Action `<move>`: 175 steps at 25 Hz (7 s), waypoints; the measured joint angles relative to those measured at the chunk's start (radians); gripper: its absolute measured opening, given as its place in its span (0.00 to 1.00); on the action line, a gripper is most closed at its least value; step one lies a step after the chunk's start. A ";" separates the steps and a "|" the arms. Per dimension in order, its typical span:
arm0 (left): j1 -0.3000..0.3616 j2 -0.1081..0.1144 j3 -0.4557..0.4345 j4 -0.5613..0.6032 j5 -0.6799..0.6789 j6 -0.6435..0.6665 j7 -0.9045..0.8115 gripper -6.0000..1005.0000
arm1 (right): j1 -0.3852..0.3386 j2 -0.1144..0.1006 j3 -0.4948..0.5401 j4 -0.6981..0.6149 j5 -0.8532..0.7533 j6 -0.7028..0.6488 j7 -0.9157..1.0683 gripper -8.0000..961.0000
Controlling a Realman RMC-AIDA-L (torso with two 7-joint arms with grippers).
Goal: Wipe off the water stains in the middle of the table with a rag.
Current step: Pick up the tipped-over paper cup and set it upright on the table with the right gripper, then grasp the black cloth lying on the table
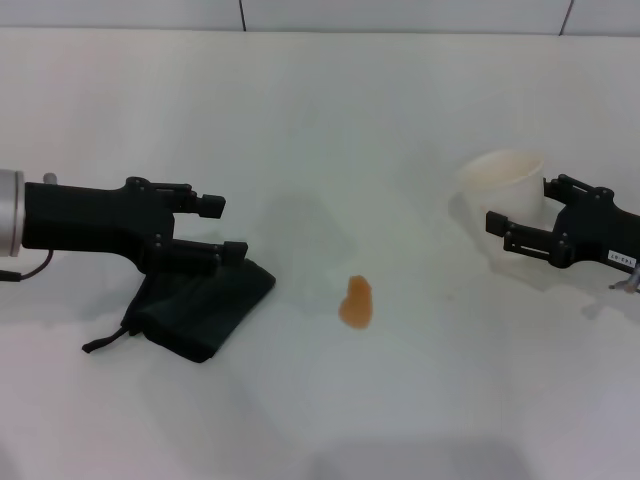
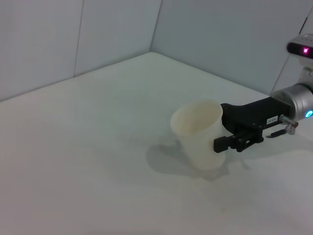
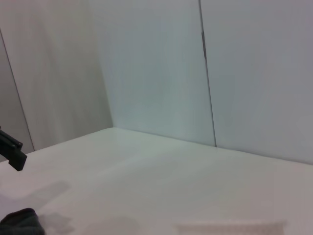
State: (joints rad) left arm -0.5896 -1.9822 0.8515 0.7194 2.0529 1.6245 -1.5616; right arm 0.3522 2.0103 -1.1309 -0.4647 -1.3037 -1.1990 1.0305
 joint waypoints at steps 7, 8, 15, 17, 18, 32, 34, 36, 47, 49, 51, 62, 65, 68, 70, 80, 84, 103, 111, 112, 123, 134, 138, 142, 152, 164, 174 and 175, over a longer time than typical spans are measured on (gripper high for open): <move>0.001 -0.001 0.001 0.000 0.000 0.000 0.000 0.78 | -0.024 0.001 0.002 0.016 0.048 -0.053 -0.030 0.90; 0.001 -0.001 0.001 0.000 0.000 0.000 0.000 0.78 | -0.027 0.001 0.003 0.026 0.064 -0.067 -0.043 0.90; 0.000 -0.001 0.000 0.000 0.000 0.000 -0.001 0.78 | -0.046 0.000 0.007 0.052 0.101 -0.111 -0.094 0.89; 0.000 -0.001 0.000 0.000 0.000 -0.001 -0.001 0.78 | -0.050 -0.001 0.007 0.054 0.101 -0.112 -0.094 0.90; 0.000 -0.001 0.000 0.000 0.000 -0.001 -0.001 0.78 | -0.051 -0.001 0.008 0.056 0.101 -0.112 -0.095 0.90; 0.002 -0.003 0.000 -0.002 -0.002 -0.002 -0.003 0.77 | -0.098 -0.005 0.014 0.051 0.101 -0.159 -0.096 0.89; 0.001 -0.003 0.000 -0.002 -0.002 -0.002 -0.003 0.77 | -0.101 -0.005 0.014 0.048 0.100 -0.165 -0.096 0.89; 0.001 -0.003 0.000 -0.002 -0.003 -0.002 -0.003 0.77 | -0.101 -0.006 0.014 0.048 0.098 -0.169 -0.095 0.89; 0.005 -0.004 -0.002 -0.002 -0.005 -0.001 -0.003 0.77 | -0.139 -0.011 0.014 0.001 0.096 -0.174 -0.075 0.89; 0.006 -0.004 -0.003 -0.002 -0.007 -0.002 -0.003 0.77 | -0.150 -0.011 0.014 -0.017 0.096 -0.174 -0.064 0.89; 0.006 -0.004 -0.003 -0.002 -0.007 -0.001 -0.003 0.77 | -0.156 -0.012 0.014 -0.024 0.095 -0.175 -0.059 0.89; 0.006 -0.006 -0.005 -0.002 -0.007 -0.001 -0.003 0.77 | -0.168 -0.022 0.014 -0.029 0.094 -0.222 -0.048 0.89; 0.007 -0.006 -0.006 -0.002 -0.007 -0.001 -0.003 0.77 | -0.177 -0.025 0.019 -0.042 0.094 -0.250 -0.045 0.89; 0.008 -0.007 -0.006 -0.002 -0.007 -0.001 -0.001 0.77 | -0.180 -0.026 0.026 -0.057 0.093 -0.277 -0.034 0.89; 0.007 -0.010 -0.006 -0.002 -0.007 -0.002 0.001 0.77 | -0.180 -0.029 0.027 -0.066 0.092 -0.295 -0.024 0.89; 0.004 -0.012 -0.006 -0.001 -0.007 -0.006 -0.002 0.77 | -0.168 -0.024 0.026 -0.193 -0.042 -0.324 0.063 0.88; 0.002 -0.012 -0.006 -0.001 -0.007 -0.006 -0.001 0.77 | -0.145 -0.016 0.025 -0.223 -0.082 -0.320 0.083 0.88; 0.007 -0.013 -0.008 0.000 -0.008 -0.003 -0.004 0.76 | -0.049 -0.008 0.011 -0.488 -0.392 -0.308 0.356 0.88; 0.009 -0.014 -0.008 0.000 -0.015 -0.001 -0.008 0.76 | -0.037 -0.008 0.009 -0.565 -0.474 -0.316 0.447 0.88; 0.009 -0.014 -0.008 0.000 -0.018 -0.001 -0.008 0.76 | -0.037 -0.008 0.013 -0.573 -0.471 -0.322 0.449 0.88; 0.013 -0.015 -0.007 0.037 -0.019 0.002 -0.018 0.76 | -0.036 -0.005 0.029 -0.598 -0.434 -0.356 0.463 0.88; 0.001 0.016 0.000 0.187 0.096 0.104 -0.245 0.76 | -0.037 -0.004 0.033 -0.607 -0.410 -0.357 0.476 0.88; -0.029 0.015 0.001 0.263 0.202 0.159 -0.323 0.76 | -0.038 -0.004 0.026 -0.608 -0.398 -0.353 0.477 0.88; -0.087 0.015 0.001 0.268 0.330 0.205 -0.366 0.76 | -0.036 -0.003 0.026 -0.608 -0.395 -0.352 0.477 0.88; -0.189 -0.002 0.022 0.252 0.516 0.214 -0.374 0.75 | -0.034 -0.001 0.006 -0.597 -0.375 -0.348 0.476 0.88; -0.202 -0.027 0.074 0.175 0.542 0.157 -0.368 0.75 | -0.041 -0.001 -0.022 -0.598 -0.343 -0.349 0.468 0.88; -0.197 -0.017 0.069 0.166 0.563 0.145 -0.368 0.75 | -0.047 -0.001 -0.032 -0.599 -0.335 -0.353 0.467 0.88; -0.196 -0.016 0.068 0.165 0.565 0.143 -0.368 0.75 | -0.048 -0.001 -0.035 -0.598 -0.330 -0.353 0.467 0.88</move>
State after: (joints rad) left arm -0.7858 -1.9980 0.9200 0.8841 2.6179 1.7678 -1.9296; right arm 0.3041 2.0095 -1.1662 -1.0631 -1.6340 -1.5516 1.4979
